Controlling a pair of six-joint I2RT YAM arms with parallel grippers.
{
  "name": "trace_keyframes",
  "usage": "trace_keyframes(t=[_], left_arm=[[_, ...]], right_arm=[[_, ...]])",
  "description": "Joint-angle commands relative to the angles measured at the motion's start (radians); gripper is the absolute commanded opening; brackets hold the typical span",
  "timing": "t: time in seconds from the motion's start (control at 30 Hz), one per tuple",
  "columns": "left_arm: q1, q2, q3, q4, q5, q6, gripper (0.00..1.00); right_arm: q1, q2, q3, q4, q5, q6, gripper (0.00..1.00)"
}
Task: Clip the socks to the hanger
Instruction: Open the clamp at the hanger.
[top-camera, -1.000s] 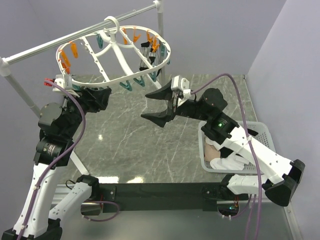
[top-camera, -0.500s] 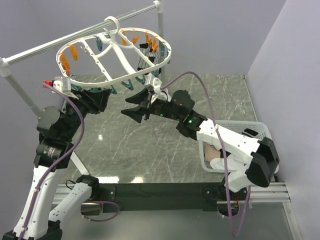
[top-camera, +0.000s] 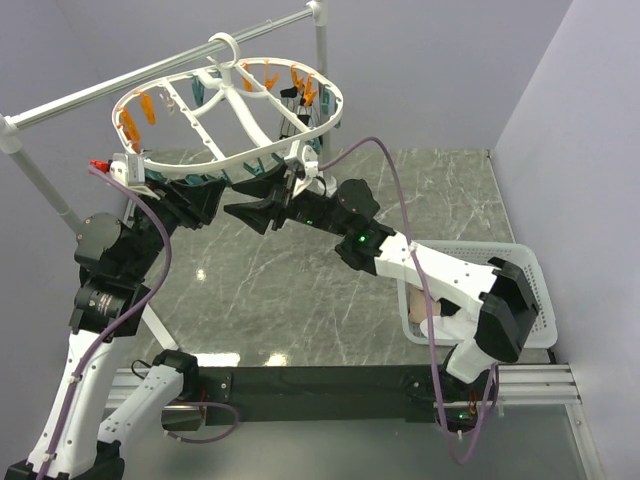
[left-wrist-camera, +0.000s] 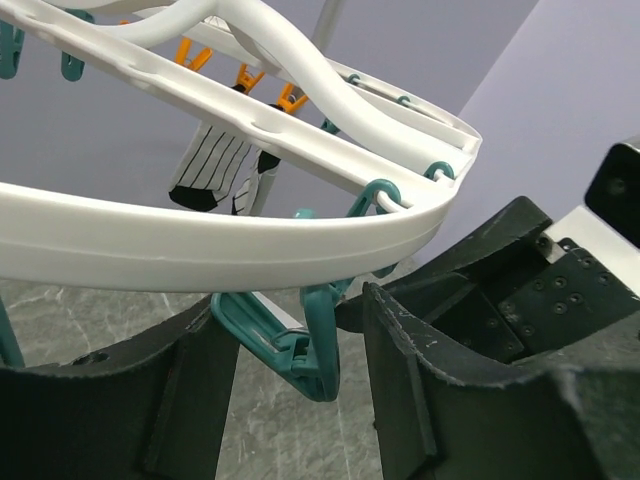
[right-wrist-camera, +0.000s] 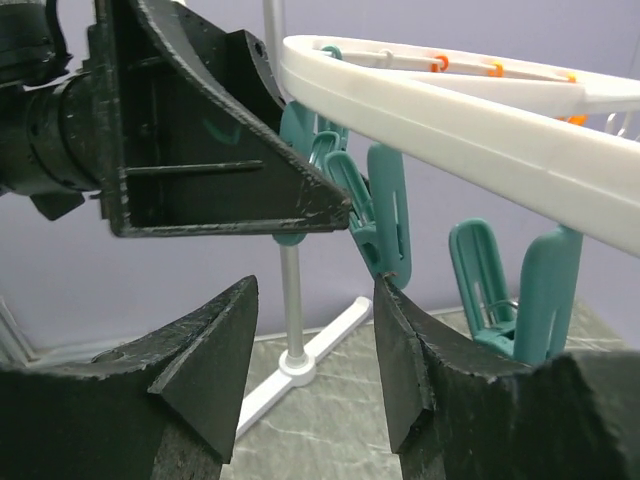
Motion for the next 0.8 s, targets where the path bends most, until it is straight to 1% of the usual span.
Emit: trace_keyframes(t=[0.0,0.17,0.63,0.67,0.7,0.77], left_arm=[[0.005,-0.009,-0.001,0.048,0.028,0.006,0.56],[0.004,-0.011,0.002,0.042,0.019,0.012,0.56],[0.004,-0.020,0.008,0.037,-0.003,0.027,0.56],[0.004,-0.019,0.008,0.037,-0.007,0.027,0.56],[0.004,-0.019,0.010,0.037,-0.009,0.029,0.56],[0.004,-0.013,0.011,0.033,-0.013,0.031,0.56]], right_arm=[[0.005,0.039,0.057,0.109,-0.004,0.044,0.56],[0.007,0.063,0.070,0.152,0.012,0.039,0.54],[0.007,0.131,0.141,0.145,0.044,-0.011,0.54],[0.005,0.137,0.144,0.143,0.047,-0.016,0.53],[0.005,0.138,0.146,0.148,0.048,-0.018,0.49],[0.005,0.139,0.141,0.158,0.053,-0.019,0.45]])
